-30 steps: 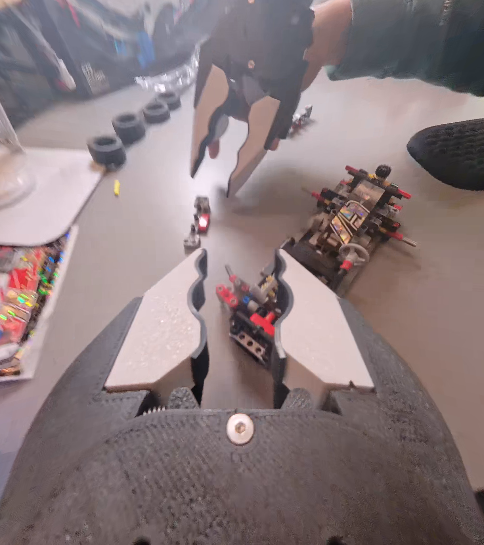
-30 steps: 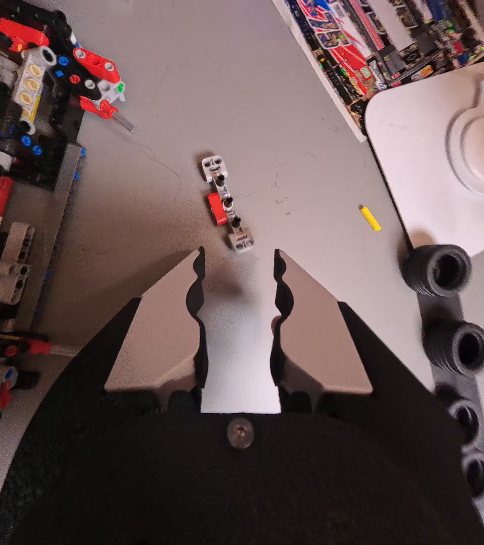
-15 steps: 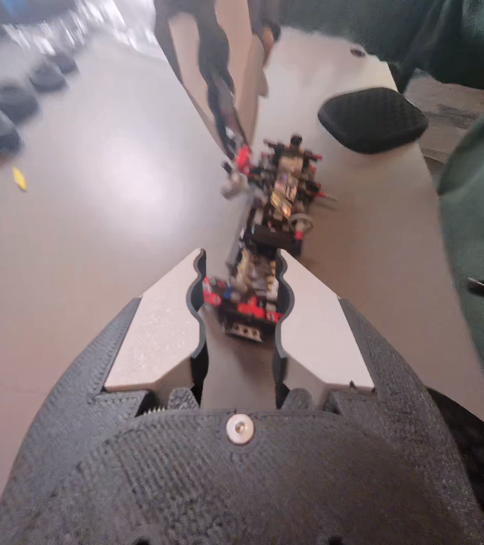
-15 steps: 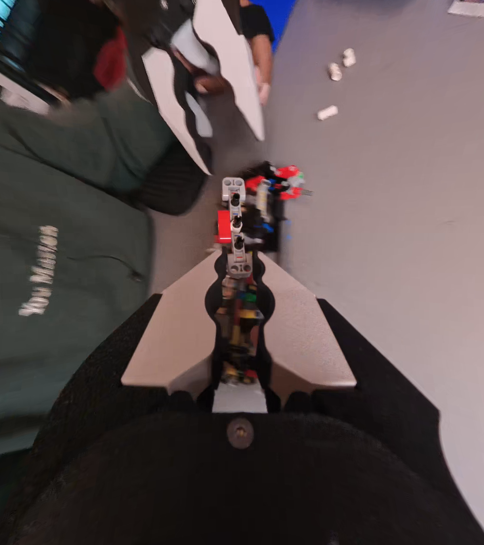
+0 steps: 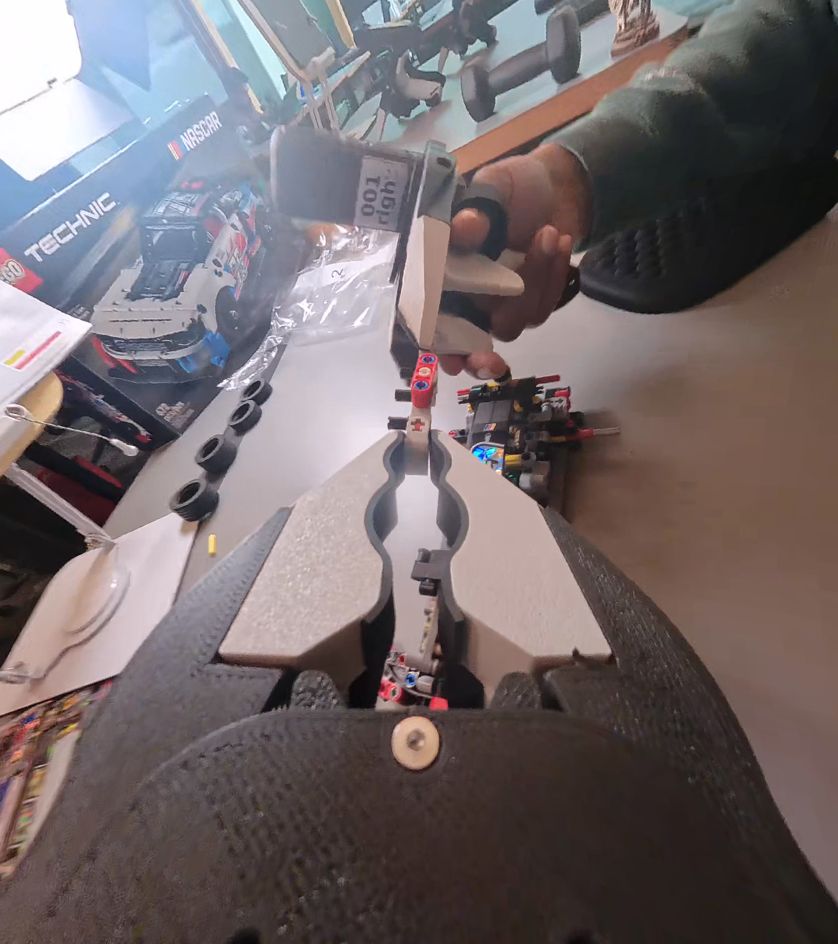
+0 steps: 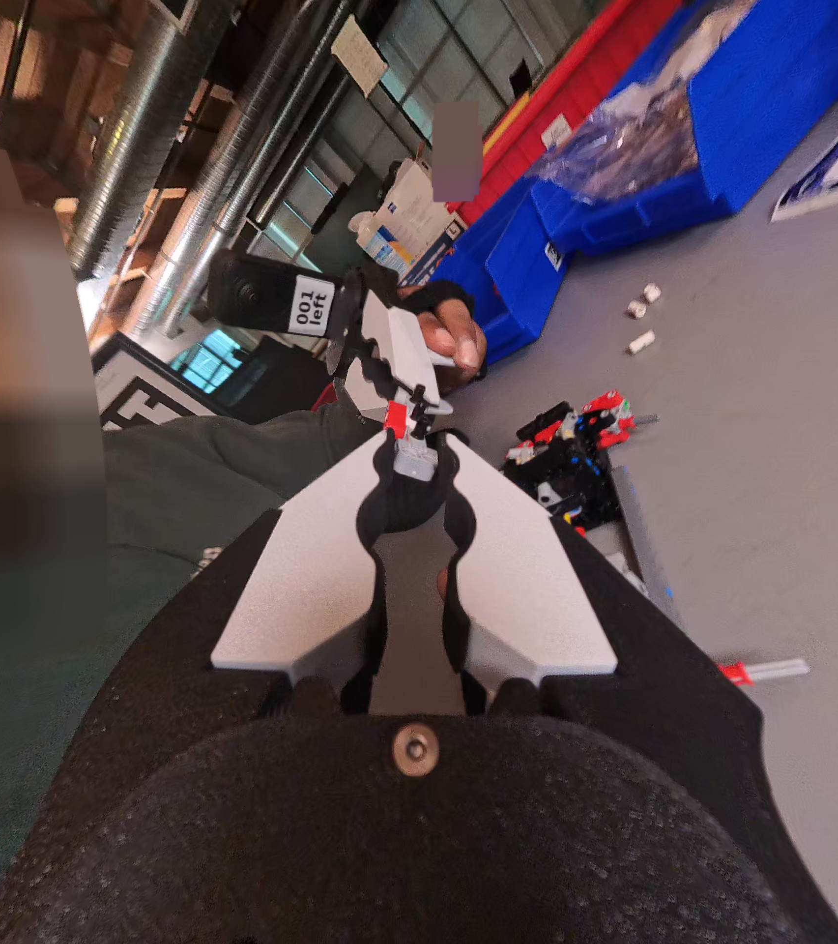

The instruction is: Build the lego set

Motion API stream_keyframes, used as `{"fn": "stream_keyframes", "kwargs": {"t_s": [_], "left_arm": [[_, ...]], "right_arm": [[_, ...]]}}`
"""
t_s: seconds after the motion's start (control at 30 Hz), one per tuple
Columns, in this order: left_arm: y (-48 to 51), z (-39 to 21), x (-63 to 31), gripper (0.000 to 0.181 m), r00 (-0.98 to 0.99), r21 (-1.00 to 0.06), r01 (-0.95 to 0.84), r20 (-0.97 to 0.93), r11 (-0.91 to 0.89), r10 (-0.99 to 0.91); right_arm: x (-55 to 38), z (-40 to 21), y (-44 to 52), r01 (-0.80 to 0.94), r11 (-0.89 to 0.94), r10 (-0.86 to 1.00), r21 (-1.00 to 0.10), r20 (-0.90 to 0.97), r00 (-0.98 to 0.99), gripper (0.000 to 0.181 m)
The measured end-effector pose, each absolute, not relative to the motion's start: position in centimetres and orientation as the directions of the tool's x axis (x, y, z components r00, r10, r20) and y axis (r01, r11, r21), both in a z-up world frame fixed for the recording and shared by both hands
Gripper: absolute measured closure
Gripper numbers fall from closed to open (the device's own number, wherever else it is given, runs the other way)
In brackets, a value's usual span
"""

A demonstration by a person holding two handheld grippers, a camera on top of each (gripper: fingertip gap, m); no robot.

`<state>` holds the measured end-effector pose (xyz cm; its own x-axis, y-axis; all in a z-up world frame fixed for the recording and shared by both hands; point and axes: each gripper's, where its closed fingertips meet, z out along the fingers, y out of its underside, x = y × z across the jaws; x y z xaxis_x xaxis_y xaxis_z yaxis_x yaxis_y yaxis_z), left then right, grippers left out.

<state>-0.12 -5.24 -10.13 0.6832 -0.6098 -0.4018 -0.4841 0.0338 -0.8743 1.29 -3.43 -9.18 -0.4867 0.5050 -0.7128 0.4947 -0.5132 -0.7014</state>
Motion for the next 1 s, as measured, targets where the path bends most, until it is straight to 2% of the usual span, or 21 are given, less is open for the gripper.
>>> {"fn": "stream_keyframes", "kwargs": {"t_s": [0.07,0.13,0.23,0.3,0.6,1.0], "left_arm": [[-5.2,-10.4,0.1,0.176,0.709,-0.915,-0.402,-0.307,-0.007,-0.635],[-5.2,-10.4,0.2,0.176,0.72,-0.949,-0.312,-0.203,-0.048,-0.663],[-5.3,-10.0,0.5,0.176,0.713,-0.976,-0.191,-0.068,-0.101,-0.698],[-5.6,-9.9,0.8,0.176,0.69,-0.983,-0.124,0.011,-0.133,-0.724],[-5.6,-9.6,0.5,0.176,0.633,-0.961,0.083,0.254,-0.262,-0.731],[-6.4,-9.4,1.3,0.176,0.544,-0.948,0.13,0.313,-0.291,-0.779]], "right_arm": [[1.5,-9.0,-3.5,0.385,-0.414,0.621,-0.825,-0.565,-0.543,0.161],[1.7,-9.2,-3.7,0.285,-0.23,0.744,-0.931,-0.356,-0.566,0.158],[1.7,-8.8,-3.6,0.147,-0.014,0.841,-0.989,-0.092,-0.534,0.171],[2.0,-8.7,-3.9,0.118,0.039,0.841,-0.992,-0.031,-0.541,0.172],[1.7,-8.6,-3.8,0.153,-0.124,0.833,-0.98,-0.186,-0.521,0.174],[2.3,-8.4,-4.6,0.187,-0.211,0.755,-0.96,-0.281,-0.593,0.175]]}}
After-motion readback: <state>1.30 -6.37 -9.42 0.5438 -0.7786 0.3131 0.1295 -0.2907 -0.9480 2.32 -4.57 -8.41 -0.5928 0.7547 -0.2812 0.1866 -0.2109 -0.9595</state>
